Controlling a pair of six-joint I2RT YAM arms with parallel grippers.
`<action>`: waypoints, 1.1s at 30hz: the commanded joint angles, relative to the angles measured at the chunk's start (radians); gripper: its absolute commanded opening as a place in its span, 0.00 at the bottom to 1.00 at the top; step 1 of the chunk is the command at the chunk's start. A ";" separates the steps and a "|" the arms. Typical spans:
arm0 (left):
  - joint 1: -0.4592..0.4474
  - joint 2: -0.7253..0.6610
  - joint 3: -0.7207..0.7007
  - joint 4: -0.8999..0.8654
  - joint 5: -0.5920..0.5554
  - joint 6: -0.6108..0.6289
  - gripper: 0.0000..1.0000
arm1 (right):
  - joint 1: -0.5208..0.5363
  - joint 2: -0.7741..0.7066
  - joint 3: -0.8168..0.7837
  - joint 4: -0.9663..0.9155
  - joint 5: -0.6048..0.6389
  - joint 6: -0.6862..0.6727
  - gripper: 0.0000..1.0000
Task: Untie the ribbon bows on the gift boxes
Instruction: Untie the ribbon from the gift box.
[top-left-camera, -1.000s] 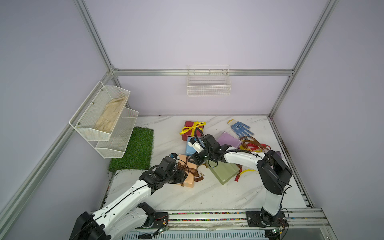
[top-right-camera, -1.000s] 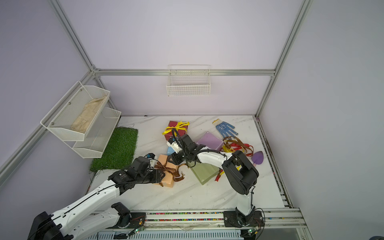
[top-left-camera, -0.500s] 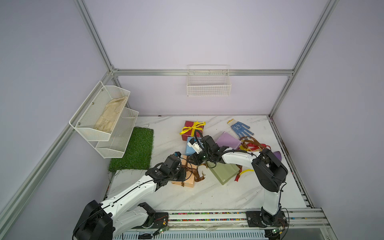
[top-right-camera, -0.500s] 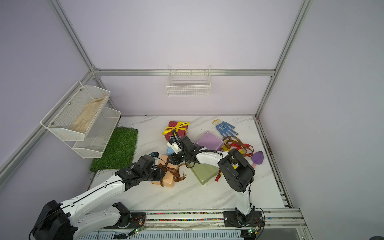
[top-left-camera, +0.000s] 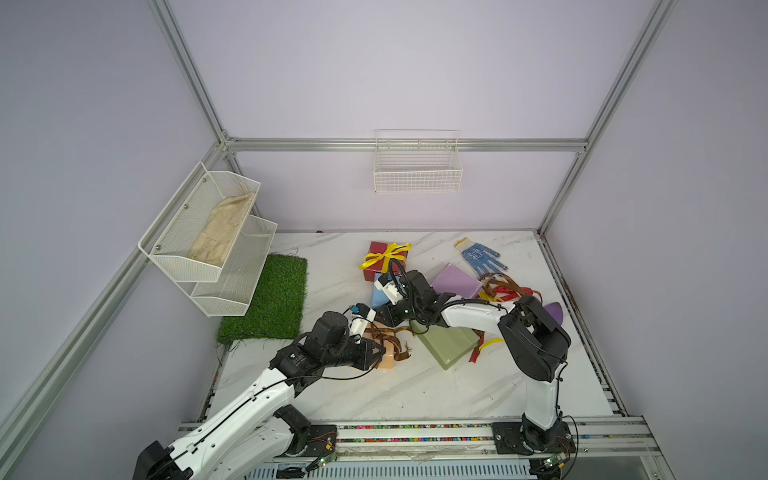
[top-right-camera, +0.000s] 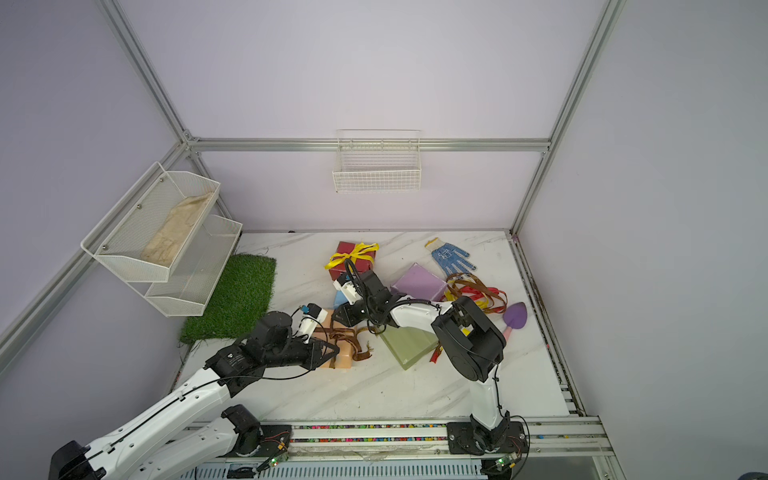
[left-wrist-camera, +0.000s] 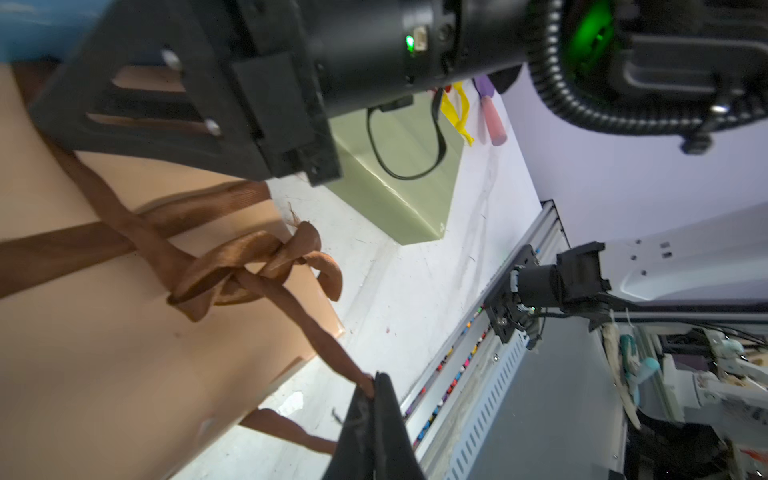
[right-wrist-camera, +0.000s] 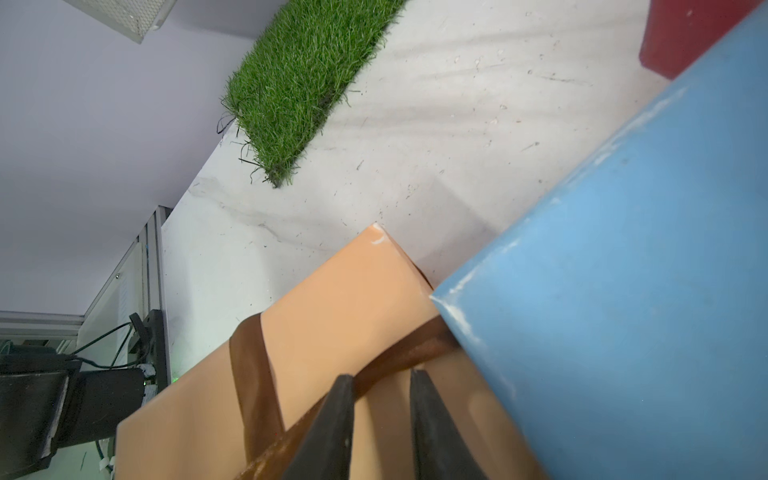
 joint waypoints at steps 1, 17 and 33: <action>-0.011 -0.030 -0.037 0.055 0.151 0.002 0.00 | 0.002 0.054 -0.008 -0.071 0.045 0.022 0.28; -0.128 0.040 -0.079 0.128 0.241 -0.070 0.15 | 0.000 0.034 0.007 -0.120 0.058 0.013 0.28; -0.052 0.008 0.090 -0.027 -0.361 -0.055 0.61 | 0.000 -0.218 0.031 -0.380 0.235 -0.063 0.48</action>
